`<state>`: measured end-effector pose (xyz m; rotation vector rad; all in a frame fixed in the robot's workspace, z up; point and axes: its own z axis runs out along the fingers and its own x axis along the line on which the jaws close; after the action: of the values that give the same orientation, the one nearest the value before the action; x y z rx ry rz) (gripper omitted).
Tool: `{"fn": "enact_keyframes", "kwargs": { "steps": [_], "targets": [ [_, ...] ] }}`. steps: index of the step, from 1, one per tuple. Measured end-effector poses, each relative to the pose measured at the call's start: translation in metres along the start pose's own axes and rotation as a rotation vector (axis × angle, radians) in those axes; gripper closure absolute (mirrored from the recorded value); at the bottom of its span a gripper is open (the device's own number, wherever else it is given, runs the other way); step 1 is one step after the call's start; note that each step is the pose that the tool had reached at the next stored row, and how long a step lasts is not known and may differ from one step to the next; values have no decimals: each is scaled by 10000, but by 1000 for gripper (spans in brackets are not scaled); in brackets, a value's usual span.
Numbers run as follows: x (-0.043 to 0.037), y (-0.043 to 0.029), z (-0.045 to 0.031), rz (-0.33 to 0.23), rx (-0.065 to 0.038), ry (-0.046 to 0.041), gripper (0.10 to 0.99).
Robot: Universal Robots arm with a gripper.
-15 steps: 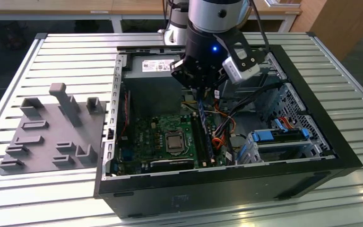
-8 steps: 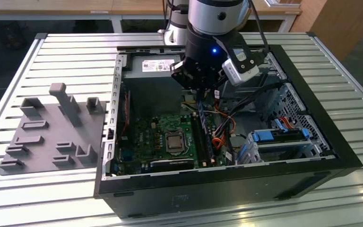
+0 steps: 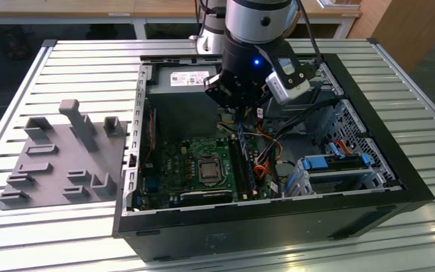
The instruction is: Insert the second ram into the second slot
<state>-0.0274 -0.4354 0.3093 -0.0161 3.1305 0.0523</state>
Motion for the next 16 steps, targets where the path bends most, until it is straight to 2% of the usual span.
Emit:
{"fn": "enact_keyframes", "kwargs": {
  "steps": [16],
  "targets": [
    [0,-1,32,0,-1,-1,949]
  ]
}}
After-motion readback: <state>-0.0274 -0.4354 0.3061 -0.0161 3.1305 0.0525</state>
